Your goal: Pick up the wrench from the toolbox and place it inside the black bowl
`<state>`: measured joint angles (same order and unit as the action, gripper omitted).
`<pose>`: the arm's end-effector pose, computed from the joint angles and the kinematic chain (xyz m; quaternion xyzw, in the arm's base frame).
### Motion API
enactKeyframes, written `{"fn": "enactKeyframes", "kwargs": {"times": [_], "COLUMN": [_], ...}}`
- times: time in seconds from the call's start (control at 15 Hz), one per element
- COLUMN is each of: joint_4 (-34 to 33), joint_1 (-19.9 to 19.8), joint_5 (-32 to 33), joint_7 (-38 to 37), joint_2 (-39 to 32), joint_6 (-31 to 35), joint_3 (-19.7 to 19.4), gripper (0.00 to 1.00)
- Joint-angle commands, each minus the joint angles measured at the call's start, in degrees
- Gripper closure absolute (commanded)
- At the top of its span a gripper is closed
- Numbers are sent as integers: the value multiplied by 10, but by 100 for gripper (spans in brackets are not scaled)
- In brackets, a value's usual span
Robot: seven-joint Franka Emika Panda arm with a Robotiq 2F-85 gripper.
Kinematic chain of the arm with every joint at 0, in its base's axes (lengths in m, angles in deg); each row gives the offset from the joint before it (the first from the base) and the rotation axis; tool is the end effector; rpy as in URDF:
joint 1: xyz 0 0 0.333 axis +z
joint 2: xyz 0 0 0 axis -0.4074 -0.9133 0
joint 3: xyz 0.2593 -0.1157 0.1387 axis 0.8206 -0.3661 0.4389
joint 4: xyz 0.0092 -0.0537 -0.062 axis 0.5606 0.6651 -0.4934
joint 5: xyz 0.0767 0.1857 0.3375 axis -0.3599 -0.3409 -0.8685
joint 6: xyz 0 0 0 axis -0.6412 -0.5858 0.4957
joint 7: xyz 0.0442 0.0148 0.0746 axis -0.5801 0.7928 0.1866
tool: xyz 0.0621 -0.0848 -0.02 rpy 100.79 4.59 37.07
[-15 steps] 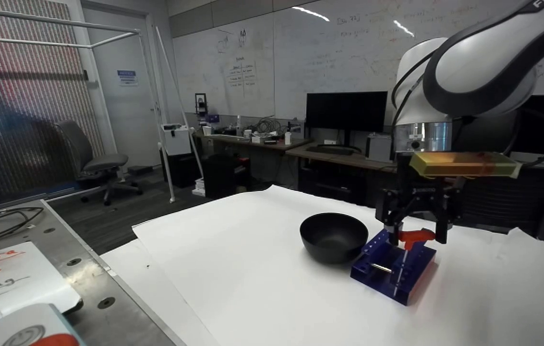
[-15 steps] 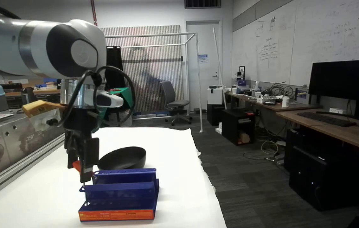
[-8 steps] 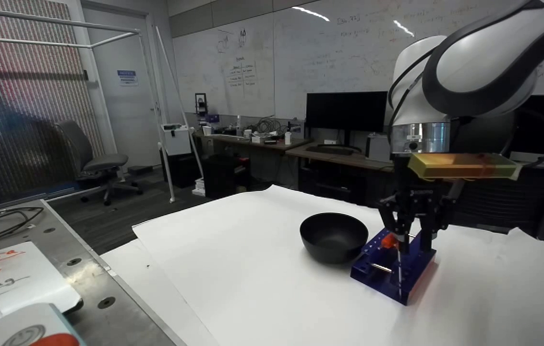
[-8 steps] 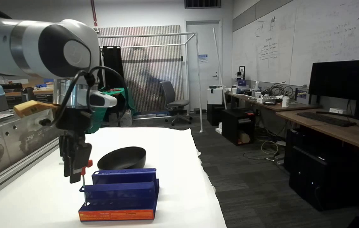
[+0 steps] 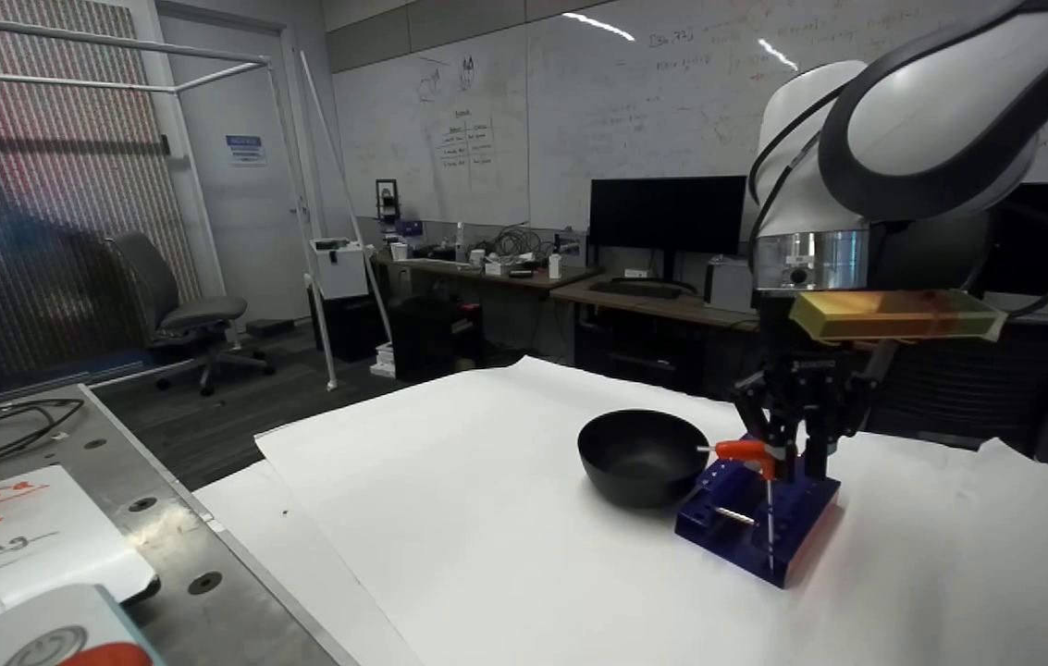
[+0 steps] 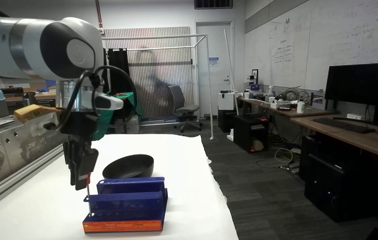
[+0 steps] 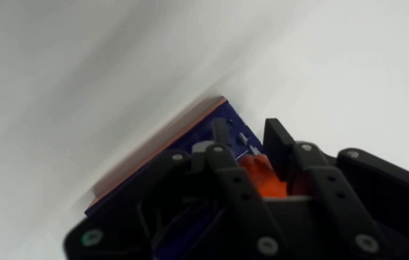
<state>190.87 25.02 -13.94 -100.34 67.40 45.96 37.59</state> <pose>0.4779 0.0495 0.3463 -0.9497 0.3015 0.0816 0.0224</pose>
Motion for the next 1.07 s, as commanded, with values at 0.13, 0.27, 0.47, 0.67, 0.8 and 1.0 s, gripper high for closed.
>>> {"fn": "enactKeyframes", "kwargs": {"times": [0.13,0.27,0.47,0.67,0.8,1.0], "joint_4": [-4,-6,-6,-4,-2,0], "joint_1": [2,1,2,2,2,2], "joint_5": [66,73,77,66,62,54], "joint_7": [-3,14,33,59,73,98], "joint_2": [19,16,13,14,14,18], "joint_6": [1,5,14,20,23,27], "joint_3": [-1,-3,-4,-5,-5,-7], "gripper": [23,7,38,52,69,93]}}
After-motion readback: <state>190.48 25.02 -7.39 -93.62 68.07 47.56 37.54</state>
